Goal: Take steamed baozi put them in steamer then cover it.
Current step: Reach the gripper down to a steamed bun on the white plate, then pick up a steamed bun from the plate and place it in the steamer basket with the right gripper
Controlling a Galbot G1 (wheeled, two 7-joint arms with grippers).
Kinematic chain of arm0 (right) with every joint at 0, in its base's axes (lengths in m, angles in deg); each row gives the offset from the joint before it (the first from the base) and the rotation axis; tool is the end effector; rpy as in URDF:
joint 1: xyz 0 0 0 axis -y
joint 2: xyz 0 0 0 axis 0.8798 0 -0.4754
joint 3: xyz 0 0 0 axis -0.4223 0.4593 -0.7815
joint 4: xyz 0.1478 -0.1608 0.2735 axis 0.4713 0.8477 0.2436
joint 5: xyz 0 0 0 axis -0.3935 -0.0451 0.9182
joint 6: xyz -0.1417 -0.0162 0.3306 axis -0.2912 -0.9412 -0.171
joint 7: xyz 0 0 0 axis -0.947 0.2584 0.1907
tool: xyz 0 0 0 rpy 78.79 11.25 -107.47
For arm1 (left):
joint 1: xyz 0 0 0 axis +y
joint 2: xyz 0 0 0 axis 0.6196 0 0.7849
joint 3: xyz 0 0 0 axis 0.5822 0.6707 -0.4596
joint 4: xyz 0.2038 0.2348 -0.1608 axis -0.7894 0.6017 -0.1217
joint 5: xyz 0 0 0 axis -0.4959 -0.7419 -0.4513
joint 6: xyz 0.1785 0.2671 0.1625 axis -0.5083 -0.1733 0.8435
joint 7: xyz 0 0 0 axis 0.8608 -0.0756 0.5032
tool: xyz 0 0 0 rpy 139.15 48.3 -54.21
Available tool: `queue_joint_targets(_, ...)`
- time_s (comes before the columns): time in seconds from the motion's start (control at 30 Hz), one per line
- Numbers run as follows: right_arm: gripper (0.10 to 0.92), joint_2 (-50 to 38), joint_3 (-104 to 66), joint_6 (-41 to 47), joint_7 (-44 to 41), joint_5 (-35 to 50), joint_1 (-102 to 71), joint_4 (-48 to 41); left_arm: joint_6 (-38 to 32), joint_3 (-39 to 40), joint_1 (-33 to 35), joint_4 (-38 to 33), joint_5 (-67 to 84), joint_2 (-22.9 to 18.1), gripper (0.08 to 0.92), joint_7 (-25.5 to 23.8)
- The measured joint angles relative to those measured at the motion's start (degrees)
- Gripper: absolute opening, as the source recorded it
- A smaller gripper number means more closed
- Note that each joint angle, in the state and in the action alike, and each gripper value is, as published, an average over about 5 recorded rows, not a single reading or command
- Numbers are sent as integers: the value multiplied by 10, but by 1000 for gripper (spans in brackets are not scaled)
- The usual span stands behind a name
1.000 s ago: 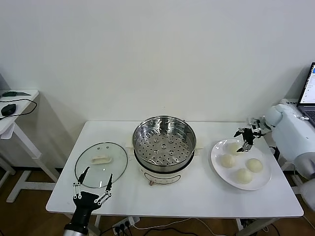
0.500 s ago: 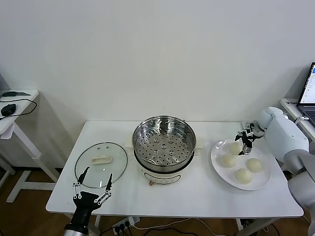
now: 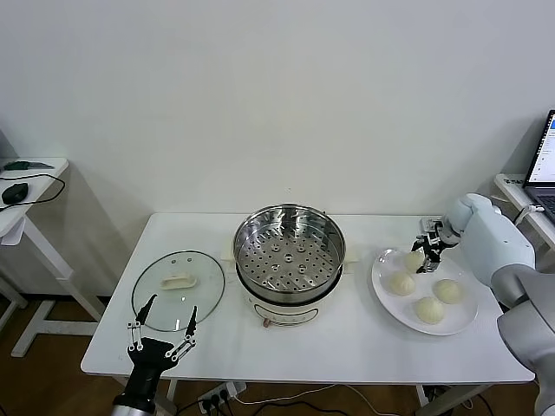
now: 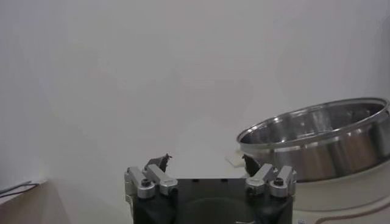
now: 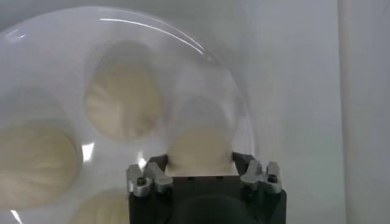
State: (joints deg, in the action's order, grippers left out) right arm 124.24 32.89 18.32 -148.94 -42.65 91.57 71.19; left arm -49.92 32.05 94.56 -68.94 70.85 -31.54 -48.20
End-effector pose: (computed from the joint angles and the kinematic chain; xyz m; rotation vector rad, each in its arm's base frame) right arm 0.6076 -0.2637 -0.2357 1.0845 -1.4817 1.3139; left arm 0.1210 0.0469 -0.3098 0.1949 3.0235 0.4789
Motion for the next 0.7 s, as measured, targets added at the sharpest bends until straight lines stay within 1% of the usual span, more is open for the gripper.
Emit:
queue_joint_targets(0.2,646,-4,3,-7,-3,3,-1,6,1,-3,3,-5,1,-1,823,2)
queue_joint_targets(0.33,645,-16,14,-19,-11,12,3,32,3,-3,5,-10,1,-2,823,3)
queue_joint_targets(0.47,646,-40,36,-46,-26,29,16,88,4,-4,4,-14,2,-2,823,3)
queue_joint_targets(0.7,655,-79,93,-126,-60,65,67,221,4,-6,2,-17,3,-1,823,5)
